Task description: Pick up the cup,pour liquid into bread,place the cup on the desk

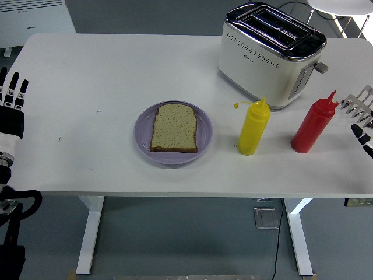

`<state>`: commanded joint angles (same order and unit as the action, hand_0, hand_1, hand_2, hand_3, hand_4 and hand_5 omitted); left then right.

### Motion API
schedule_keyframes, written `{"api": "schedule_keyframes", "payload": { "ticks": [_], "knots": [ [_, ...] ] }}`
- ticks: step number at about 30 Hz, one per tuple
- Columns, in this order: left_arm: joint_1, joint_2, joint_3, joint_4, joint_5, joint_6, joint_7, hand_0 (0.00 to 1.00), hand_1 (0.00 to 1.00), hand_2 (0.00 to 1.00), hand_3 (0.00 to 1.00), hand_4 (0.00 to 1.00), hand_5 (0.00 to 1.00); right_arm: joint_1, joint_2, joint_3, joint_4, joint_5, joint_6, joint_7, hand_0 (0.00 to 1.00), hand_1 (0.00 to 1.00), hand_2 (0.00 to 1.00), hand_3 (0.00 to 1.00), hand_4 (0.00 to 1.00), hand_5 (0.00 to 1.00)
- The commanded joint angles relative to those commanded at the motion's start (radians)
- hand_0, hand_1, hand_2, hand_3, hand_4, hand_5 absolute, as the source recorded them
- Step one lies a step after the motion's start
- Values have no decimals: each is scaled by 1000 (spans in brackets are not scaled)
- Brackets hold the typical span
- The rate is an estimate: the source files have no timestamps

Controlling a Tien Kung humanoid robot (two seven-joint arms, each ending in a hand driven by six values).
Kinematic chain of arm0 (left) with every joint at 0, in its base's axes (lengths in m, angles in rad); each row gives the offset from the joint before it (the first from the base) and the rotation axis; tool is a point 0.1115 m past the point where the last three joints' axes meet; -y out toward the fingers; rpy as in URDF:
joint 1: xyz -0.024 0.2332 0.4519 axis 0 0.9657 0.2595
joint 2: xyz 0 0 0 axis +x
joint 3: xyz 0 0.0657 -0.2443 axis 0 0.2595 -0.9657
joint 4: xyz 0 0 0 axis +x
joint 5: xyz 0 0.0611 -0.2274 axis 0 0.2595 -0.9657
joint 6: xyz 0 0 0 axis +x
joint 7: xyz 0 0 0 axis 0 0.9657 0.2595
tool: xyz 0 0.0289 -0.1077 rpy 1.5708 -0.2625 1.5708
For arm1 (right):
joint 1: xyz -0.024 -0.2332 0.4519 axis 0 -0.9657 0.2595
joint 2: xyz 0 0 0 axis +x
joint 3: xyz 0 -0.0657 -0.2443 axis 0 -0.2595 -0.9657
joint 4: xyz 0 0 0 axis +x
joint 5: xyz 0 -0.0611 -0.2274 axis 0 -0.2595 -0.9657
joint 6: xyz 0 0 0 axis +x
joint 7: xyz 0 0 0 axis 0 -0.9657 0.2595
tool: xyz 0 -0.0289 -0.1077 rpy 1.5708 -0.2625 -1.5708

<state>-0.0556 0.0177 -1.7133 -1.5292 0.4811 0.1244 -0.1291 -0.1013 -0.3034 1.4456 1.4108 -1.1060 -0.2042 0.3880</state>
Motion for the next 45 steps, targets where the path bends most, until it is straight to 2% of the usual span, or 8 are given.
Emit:
{"api": "schedule_keyframes", "payload": {
  "ticks": [14,28,45],
  "knots": [
    [-3,-1,-9,-1,1,0,1,815,810,858,848,491,998,58,28,-74,-41,-49,-37,-25,998,950,998,998,974,327],
    [-1,-3,-15,-2,0,0,1,815,809,857,840,490,998,110,39,-128,-78,-58,-26,-41,998,949,998,998,975,328],
    [0,-4,-20,-3,0,1,1,815,809,856,836,490,998,220,48,-195,-158,-15,-52,-37,998,930,987,998,974,323]
  ]
}}
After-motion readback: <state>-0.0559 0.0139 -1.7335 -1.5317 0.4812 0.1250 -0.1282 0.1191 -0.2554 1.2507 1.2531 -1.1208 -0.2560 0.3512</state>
